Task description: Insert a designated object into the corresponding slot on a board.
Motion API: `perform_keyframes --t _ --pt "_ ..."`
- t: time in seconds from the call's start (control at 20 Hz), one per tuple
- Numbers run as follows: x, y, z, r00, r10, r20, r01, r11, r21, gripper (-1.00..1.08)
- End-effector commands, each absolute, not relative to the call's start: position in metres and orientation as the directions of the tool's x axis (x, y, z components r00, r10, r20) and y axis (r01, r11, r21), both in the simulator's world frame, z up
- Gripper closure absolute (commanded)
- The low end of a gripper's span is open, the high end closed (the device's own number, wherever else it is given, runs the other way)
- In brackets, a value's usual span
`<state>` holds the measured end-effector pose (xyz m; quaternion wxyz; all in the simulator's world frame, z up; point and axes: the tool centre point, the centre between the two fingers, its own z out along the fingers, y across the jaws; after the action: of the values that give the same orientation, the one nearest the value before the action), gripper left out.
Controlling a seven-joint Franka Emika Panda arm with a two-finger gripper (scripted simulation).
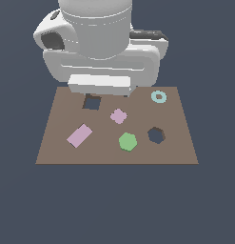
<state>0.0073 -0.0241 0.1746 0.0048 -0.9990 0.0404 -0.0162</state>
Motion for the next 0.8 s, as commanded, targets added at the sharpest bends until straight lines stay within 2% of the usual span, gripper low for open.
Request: perform_keyframes --t 0.0,0.35,0.75 --pt "0.007 -0.024 0.175 0.996 -0.081 0.032 -0.081 -0.997 -0.011 -0.92" --pt "0.014 -0.021 0.165 0.998 -0.059 0.03 -0.059 -0.998 -0.01 -0.92" --pt "0.035 -0.007 0.132 1.0 0.021 0.022 0.021 -1.0 -0.008 -0.92"
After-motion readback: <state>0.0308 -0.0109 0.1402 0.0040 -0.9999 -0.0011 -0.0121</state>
